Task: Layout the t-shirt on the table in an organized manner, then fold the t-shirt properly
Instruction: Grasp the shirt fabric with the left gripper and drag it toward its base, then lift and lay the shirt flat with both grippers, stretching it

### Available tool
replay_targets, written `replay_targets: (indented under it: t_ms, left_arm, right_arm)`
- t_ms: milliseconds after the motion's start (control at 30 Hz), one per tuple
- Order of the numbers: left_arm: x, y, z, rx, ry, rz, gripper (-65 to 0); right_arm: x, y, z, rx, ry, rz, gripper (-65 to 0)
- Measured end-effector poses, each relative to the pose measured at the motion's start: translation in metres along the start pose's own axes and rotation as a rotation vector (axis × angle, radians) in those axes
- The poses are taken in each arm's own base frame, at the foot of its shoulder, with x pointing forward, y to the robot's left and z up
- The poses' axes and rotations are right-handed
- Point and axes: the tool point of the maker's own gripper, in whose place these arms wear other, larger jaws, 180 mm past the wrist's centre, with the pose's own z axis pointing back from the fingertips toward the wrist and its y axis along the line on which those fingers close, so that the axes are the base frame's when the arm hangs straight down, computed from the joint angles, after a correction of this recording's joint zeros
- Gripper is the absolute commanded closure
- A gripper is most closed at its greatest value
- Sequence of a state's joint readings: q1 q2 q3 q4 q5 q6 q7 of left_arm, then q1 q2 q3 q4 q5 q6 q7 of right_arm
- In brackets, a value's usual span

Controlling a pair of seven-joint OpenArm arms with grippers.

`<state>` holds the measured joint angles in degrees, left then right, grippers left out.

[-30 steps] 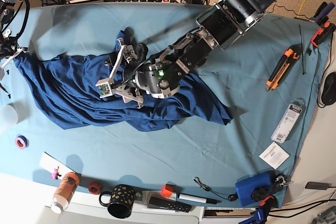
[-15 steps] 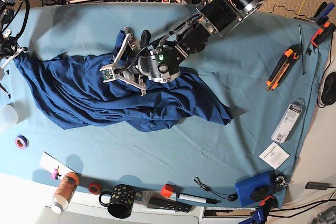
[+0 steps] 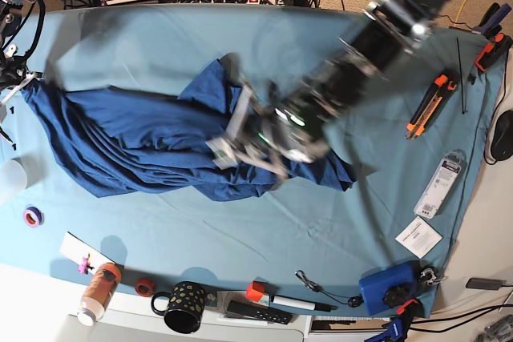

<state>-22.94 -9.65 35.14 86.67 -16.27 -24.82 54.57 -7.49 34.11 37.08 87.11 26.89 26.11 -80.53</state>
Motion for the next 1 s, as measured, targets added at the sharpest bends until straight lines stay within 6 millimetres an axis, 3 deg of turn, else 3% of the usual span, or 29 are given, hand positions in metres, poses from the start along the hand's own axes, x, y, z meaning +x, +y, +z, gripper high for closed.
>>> replay_targets:
  t_ms: [167,467,600,833,900,1000]
  left_arm:
    - [-0.003,0.046,0.039,0.016,-0.08,0.132,0.0]
    - [-0.018,0.086,0.089,-0.039,-0.163,0.289,0.0]
    - [-0.05,0.111,0.112,0.023,-0.112,0.321,0.0]
    - [-0.091,0.118,0.142,0.013,-0.053,0.355,0.0]
    - [-0.094,0.12,0.151,0.003,-0.061,0.363,0.0]
    - [-0.078,0.135,0.164,0.037,-0.151,0.351,0.0]
  right_arm:
    - [0.0,0.0,0.0,0.001,0.0,0.001,0.0]
    - [0.009,0.017,0.001,0.096,-0.048,-0.02,0.0]
    - [0.013,0.023,0.002,0.131,-0.07,-0.027,0.0]
    - [0.027,0.047,0.008,0.27,-0.146,-0.058,0.0]
    - [0.034,0.058,0.013,0.335,-0.181,-0.057,0.0]
    - [0.048,0.071,0.022,0.413,-0.246,-0.023,0.0]
